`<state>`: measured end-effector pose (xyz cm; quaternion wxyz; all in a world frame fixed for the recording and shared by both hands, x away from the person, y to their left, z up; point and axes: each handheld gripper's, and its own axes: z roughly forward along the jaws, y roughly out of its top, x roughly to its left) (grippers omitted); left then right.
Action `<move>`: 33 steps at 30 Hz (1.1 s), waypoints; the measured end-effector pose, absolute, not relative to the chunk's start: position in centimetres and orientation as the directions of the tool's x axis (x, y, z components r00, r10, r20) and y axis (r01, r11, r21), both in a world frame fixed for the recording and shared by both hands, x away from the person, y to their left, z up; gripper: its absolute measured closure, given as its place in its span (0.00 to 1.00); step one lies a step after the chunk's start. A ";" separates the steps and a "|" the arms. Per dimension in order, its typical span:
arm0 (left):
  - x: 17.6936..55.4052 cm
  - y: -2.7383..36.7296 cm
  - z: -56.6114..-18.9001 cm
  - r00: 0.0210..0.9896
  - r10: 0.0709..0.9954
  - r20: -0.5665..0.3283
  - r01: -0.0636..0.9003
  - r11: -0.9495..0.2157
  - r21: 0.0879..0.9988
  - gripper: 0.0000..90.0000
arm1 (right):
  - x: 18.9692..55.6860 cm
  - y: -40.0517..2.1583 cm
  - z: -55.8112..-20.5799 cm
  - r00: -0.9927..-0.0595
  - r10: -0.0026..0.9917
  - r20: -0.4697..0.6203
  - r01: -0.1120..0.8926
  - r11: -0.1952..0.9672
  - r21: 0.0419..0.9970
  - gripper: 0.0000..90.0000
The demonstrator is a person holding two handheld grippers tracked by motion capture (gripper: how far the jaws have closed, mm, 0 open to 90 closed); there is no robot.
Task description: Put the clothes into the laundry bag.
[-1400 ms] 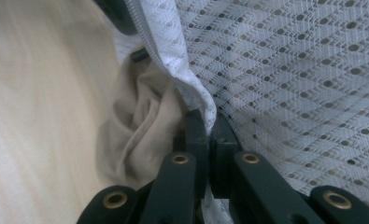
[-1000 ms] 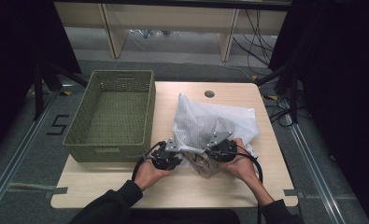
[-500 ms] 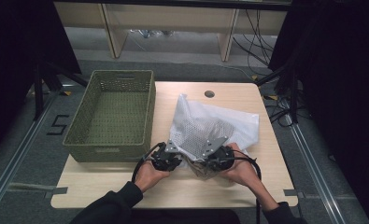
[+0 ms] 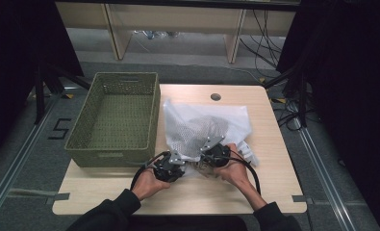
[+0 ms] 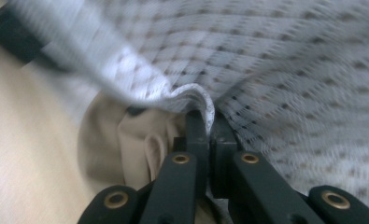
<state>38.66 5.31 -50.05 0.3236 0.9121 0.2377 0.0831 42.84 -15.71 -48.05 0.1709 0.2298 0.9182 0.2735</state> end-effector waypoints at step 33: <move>36.0 11.0 -48.9 0.847 0.525 0.083 0.396 -0.727 0.562 0.98 | 42.6 -18.7 -42.6 -0.861 0.460 -0.216 0.258 0.763 0.593 1.00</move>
